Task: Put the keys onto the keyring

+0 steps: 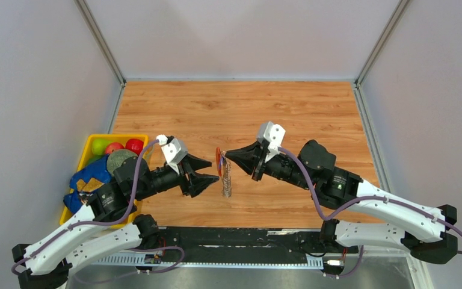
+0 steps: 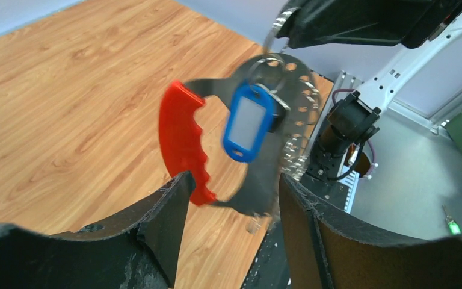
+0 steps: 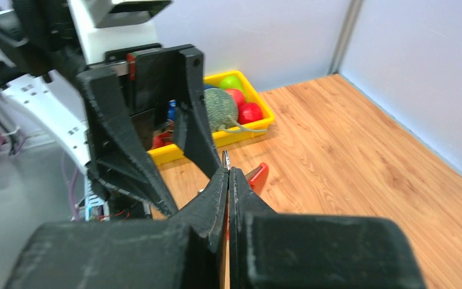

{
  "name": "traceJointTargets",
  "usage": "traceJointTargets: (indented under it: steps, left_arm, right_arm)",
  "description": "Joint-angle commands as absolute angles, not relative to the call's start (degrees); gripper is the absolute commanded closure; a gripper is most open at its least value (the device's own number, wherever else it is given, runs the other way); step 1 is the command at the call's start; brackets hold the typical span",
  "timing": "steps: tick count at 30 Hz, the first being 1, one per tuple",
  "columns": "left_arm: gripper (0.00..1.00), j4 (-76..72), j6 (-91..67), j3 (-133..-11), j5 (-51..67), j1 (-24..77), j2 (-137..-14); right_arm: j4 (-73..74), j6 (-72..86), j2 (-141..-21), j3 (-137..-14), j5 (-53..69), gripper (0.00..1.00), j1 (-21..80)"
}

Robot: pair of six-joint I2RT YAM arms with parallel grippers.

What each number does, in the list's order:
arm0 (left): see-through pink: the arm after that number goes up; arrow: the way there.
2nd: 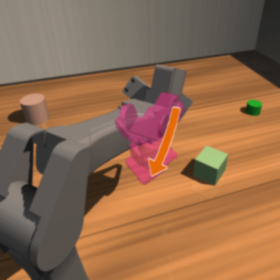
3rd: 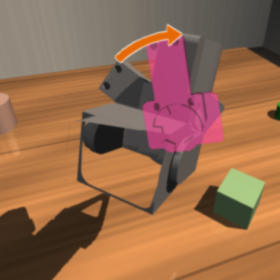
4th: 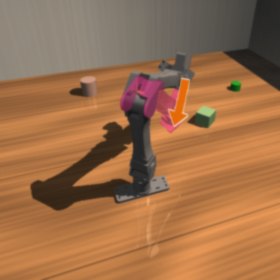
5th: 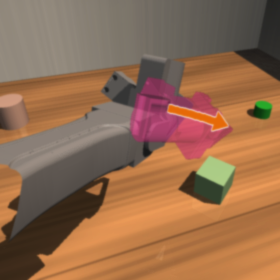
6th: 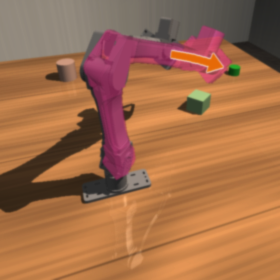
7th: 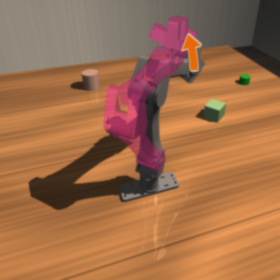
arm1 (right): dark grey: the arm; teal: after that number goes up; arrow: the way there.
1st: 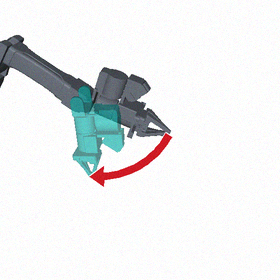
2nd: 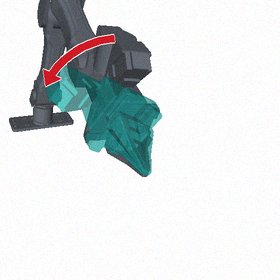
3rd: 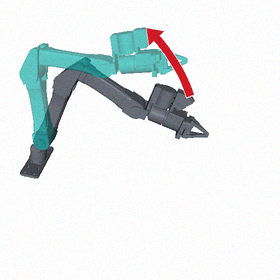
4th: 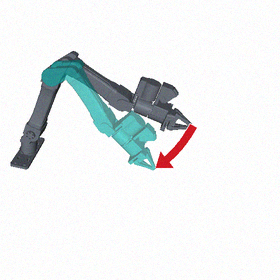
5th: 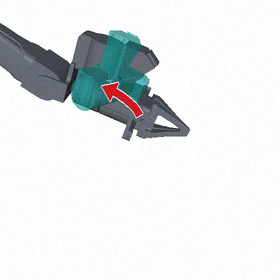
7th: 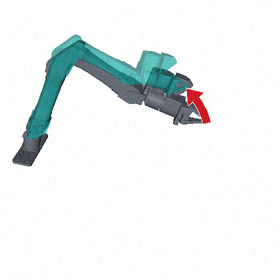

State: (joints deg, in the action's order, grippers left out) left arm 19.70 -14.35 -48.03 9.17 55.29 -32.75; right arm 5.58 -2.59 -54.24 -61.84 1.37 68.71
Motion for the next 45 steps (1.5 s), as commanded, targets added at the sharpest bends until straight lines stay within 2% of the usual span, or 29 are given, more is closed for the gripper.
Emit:
traceJointTargets:
  steps: [1, 16, 29, 45]
  left_arm:
    - [0.36, 15.8, -16.6, -48.5, 7.6, 55.1, -33.5]
    - [0.31, 18.6, -16.4, -47.9, 3.9, 55.2, -31.1]
    - [0.30, 19.8, -16.5, -46.9, 2.5, 55.2, -29.0]
    - [0.29, 20.8, -16.2, -47.4, 1.4, 55.2, -26.3]
  right_arm:
    - [1.0, 0.4, -55.9, -62.8, -9.0, 1.00, 68.8]
    - [1.6, 0.5, -64.8, -60.2, -24.0, 1.00, 68.6]
    - [-2.0, 7.2, -73.8, -56.4, -18.2, 1.00, 60.5]
    - [-19.4, 5.6, -93.8, -63.2, -9.7, 1.00, 49.9]
